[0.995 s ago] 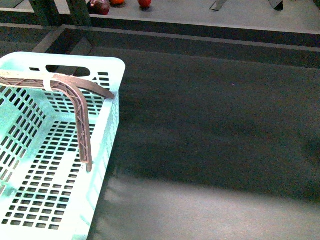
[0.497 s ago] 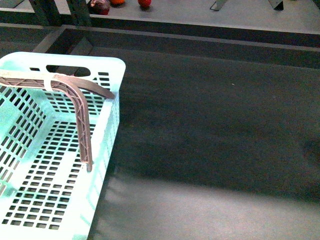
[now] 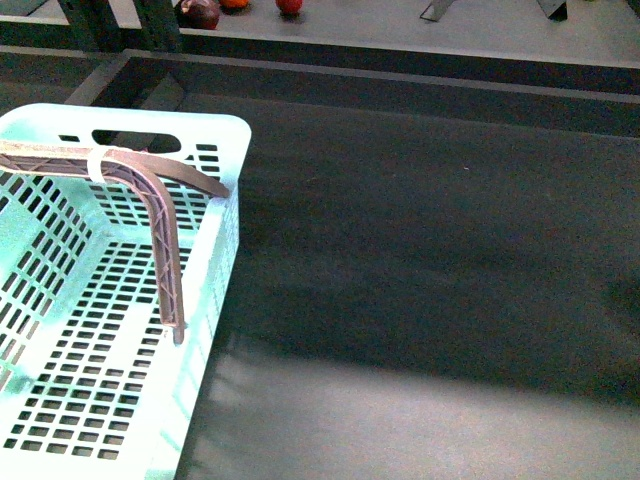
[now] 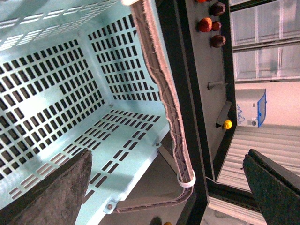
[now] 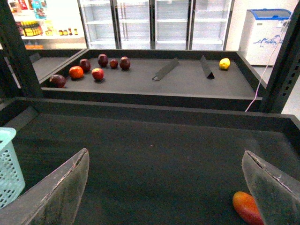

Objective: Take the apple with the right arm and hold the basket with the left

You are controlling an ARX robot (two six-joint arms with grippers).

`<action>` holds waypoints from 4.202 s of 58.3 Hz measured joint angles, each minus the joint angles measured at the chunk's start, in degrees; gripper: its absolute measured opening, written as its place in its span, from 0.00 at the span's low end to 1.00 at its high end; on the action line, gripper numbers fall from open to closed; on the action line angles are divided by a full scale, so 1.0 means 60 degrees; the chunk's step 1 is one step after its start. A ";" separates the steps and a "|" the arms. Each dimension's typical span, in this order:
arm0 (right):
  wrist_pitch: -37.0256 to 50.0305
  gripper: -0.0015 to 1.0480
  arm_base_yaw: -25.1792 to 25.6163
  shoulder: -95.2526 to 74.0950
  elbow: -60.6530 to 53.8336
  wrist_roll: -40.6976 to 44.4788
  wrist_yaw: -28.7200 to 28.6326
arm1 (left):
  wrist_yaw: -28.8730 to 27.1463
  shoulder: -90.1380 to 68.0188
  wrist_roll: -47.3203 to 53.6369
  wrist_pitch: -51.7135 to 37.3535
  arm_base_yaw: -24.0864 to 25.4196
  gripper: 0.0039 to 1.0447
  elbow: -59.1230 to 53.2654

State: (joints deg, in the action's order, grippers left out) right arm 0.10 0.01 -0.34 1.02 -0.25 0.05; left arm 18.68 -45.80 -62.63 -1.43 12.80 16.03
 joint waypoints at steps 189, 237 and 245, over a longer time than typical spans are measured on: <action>-0.0004 0.91 0.0000 -0.0004 0.0000 -0.0004 0.0000 | -0.1078 -0.8287 -0.0463 -0.0685 -0.8816 0.06 0.7719; 0.4561 0.91 0.4328 -1.2972 0.1508 0.1198 -0.0430 | -0.1075 -0.8298 -0.0433 -0.0685 -0.8827 0.06 0.7737; 0.6524 0.91 0.4707 -1.6382 0.2484 0.1770 0.0131 | -0.1075 -0.8295 -0.0433 -0.0685 -0.8827 0.06 0.7737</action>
State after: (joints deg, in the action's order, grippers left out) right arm 39.24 28.25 -98.63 15.92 10.37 0.84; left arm 12.23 -95.57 -65.23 -5.54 -40.16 62.46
